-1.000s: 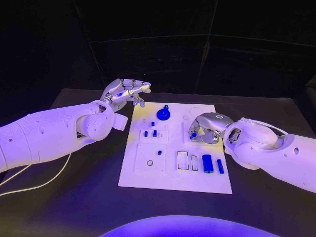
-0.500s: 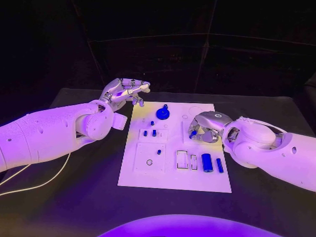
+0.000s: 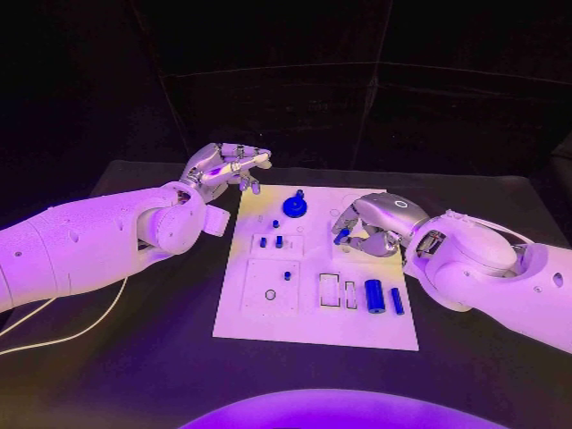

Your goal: Assemble the parts on the task board

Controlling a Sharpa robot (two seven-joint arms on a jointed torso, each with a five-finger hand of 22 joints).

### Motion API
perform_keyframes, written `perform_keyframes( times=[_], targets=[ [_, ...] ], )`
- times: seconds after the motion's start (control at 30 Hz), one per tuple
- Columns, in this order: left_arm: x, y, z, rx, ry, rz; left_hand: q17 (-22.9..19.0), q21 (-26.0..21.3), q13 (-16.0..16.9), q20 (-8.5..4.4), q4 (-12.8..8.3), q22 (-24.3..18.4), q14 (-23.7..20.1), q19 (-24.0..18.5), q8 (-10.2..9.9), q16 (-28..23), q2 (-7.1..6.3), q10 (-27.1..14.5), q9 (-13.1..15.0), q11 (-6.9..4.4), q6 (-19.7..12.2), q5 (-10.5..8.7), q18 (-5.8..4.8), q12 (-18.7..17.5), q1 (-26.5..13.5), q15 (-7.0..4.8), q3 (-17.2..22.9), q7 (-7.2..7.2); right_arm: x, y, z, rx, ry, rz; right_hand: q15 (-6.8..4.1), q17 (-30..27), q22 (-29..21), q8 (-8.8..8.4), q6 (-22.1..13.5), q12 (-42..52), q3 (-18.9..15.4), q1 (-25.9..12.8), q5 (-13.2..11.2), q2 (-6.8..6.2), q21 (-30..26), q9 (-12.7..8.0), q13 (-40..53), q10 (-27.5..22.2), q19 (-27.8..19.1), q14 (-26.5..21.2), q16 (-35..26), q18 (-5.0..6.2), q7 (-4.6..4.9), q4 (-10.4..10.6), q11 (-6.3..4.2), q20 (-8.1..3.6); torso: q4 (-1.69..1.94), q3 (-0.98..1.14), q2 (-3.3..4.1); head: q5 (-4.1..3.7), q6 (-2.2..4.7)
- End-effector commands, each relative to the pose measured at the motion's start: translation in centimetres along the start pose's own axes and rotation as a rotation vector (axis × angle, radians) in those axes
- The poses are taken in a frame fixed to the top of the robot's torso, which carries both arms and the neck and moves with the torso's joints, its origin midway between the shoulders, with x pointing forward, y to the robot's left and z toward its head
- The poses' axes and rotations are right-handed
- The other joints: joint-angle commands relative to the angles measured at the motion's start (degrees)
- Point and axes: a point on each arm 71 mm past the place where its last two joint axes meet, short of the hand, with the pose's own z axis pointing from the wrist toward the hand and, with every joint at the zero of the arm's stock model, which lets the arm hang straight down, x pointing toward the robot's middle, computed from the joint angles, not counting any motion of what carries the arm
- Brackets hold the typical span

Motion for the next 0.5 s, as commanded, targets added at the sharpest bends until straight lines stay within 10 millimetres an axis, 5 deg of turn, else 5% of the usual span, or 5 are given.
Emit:
perform_keyframes(
  times=[0.03,0.17,0.37,0.5],
  targets=[
    [0.1,-0.1,0.1,0.006,0.009,-0.009,-0.08,-0.3,0.07,0.17,-0.12,-0.09,-0.3,-0.14,0.23,-0.2,0.09,-0.37,0.02,-0.16,-0.4,0.12,0.76,0.26,0.46,-0.1,-0.33,-0.04,-0.7,1.3,0.0,-0.051,-0.067,0.059,-0.28,0.12,0.15,-0.27,0.22,-0.23,0.44,-0.08,0.45,-0.49,0.25,-0.08,0.04,2.23,0.41,0.81,0.28,-0.67,0.13,-0.12,-1.63,-0.05,0.09,-0.03,0.02,-0.06,0.07],
    [0.2,-0.1,0.1,0.005,0.011,-0.01,-0.08,-0.3,0.07,0.17,-0.12,-0.09,-0.3,-0.14,0.23,-0.2,0.09,-0.37,0.02,-0.16,-0.4,0.12,0.76,0.26,0.46,-0.1,-0.33,-0.04,-0.5,3.1,0.6,-0.107,-0.048,0.102,-0.25,0.14,0.21,-0.37,0.19,-0.4,0.9,-0.32,0.62,-0.73,0.31,-0.1,0.05,2.25,0.4,0.81,0.34,-0.67,0.2,-0.26,-1.58,-0.03,0.09,-0.05,0.05,0.32,0.85],
    [0.4,-0.1,0.1,0.006,0.014,-0.012,-0.08,-0.3,0.07,0.17,-0.12,-0.09,-0.3,-0.14,0.23,-0.2,0.09,-0.37,0.02,-0.16,-0.4,0.12,0.76,0.26,0.46,-0.1,-0.33,-0.04,0.5,5.5,2.3,-0.18,0.005,0.128,-0.17,0.09,0.21,-0.6,0.0,-0.74,1.45,-0.76,0.77,-1.03,0.33,-0.15,0.02,2.11,0.31,0.78,0.38,-0.66,0.31,-0.39,-1.46,0.04,0.3,-0.13,0.0,0.34,0.7],
    [0.5,-0.1,0.2,0.006,0.016,-0.012,-0.08,-0.3,0.07,0.17,-0.12,-0.09,-0.3,-0.14,0.23,-0.2,0.09,-0.37,0.02,-0.16,-0.4,0.12,0.76,0.26,0.46,-0.1,-0.33,-0.04,2.2,7.1,3.1,-0.222,0.068,0.133,-0.14,0.09,0.2,-0.68,-0.02,-0.86,1.89,-0.79,0.94,-1.03,0.33,-0.14,0.03,2.14,0.25,0.76,0.42,-0.65,0.32,-0.59,-1.44,0.07,0.11,-0.04,0.05,1.09,0.37]
  ],
)
